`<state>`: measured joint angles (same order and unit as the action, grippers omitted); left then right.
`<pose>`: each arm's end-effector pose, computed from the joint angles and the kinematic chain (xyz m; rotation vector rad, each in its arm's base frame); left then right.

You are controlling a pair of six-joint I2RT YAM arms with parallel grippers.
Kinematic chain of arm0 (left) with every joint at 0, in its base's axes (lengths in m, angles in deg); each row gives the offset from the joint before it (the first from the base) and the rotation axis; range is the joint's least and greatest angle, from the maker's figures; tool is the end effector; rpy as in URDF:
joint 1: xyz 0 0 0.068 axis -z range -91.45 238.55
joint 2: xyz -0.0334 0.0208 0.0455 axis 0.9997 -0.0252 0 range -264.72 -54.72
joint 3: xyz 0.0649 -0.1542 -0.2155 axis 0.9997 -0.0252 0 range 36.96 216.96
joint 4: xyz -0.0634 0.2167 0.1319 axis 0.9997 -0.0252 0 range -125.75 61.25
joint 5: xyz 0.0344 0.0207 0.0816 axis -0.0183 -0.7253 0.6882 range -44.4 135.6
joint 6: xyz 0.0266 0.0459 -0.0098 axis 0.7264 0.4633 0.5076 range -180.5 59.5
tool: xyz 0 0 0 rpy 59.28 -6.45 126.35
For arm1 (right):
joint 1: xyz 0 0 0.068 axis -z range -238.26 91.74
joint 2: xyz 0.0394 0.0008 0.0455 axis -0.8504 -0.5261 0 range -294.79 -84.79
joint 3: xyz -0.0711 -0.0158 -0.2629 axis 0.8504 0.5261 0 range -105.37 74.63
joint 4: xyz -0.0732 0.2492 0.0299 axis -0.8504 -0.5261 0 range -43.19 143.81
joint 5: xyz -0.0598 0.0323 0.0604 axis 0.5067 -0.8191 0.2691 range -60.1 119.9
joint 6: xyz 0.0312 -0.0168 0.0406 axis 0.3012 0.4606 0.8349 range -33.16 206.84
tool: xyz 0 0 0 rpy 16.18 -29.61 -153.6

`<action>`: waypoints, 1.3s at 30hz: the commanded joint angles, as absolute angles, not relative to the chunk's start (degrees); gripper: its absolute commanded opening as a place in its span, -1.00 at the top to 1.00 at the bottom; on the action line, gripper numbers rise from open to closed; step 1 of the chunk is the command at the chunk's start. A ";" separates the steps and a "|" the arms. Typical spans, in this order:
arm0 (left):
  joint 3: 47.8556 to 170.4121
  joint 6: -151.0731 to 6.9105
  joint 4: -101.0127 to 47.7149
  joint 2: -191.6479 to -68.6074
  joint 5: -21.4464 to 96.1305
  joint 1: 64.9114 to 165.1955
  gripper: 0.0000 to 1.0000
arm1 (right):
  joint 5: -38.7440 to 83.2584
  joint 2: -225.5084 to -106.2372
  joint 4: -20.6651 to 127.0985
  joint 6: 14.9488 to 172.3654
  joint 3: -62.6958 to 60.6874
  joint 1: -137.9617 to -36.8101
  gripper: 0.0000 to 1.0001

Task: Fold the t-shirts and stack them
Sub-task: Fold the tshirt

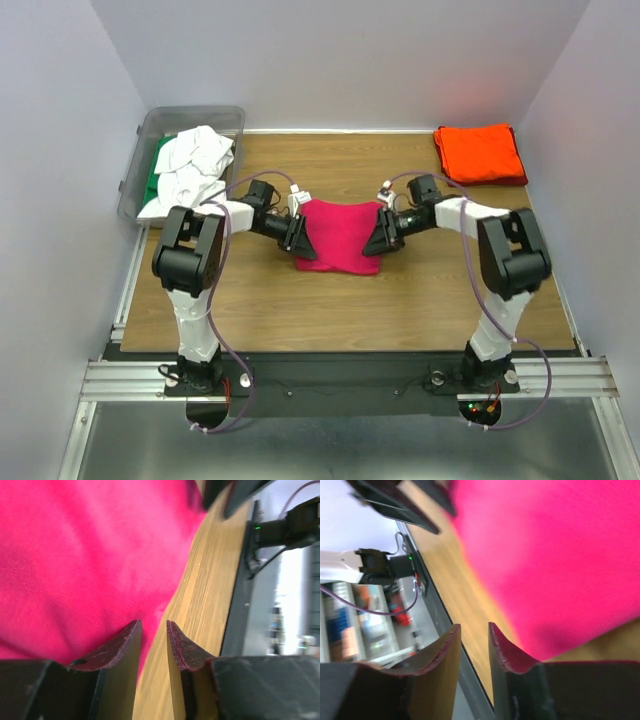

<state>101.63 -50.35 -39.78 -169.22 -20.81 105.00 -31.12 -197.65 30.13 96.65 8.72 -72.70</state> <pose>0.3518 -0.1377 0.1281 0.9047 2.1361 -1.5272 0.3447 0.1210 0.1326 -0.3677 2.5949 1.5958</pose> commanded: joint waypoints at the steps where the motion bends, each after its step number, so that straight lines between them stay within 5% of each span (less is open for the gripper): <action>1: 106.84 -41.08 -47.12 -156.96 -13.03 107.44 0.14 | -30.14 -183.08 29.29 95.80 6.51 -70.92 0.28; 6: 107.28 -35.29 -43.44 -148.33 6.81 117.10 0.01 | -23.11 -176.30 29.55 98.70 12.04 -65.48 0.04; 8: 106.49 -31.77 -41.07 -147.36 16.01 123.43 -0.01 | -18.20 -173.92 30.25 100.63 14.06 -63.36 -0.31; 11: 105.61 -26.85 -38.70 -148.14 26.31 132.12 -0.03 | -11.16 -171.54 31.48 103.79 16.35 -62.22 -0.52; 18: 103.85 -19.64 -33.16 -154.56 41.55 146.46 -0.07 | -2.98 -169.52 34.74 109.95 20.22 -61.77 -0.64; 30: 105.34 -16.29 -26.12 -166.25 50.52 149.37 -0.05 | -1.83 -172.24 39.22 118.31 24.97 -61.69 -0.69; 32: 105.43 -16.29 -25.50 -167.22 51.14 149.37 0.02 | -2.88 -172.68 40.53 119.01 25.41 -61.69 -0.70; 37: 106.57 -17.78 -26.46 -166.35 47.73 148.59 0.76 | -4.90 -174.44 44.58 120.94 27.17 -61.69 -0.71; 39: 107.54 -19.79 -27.95 -165.03 43.18 147.01 0.90 | -5.78 -175.31 47.30 122.52 27.61 -61.69 -0.75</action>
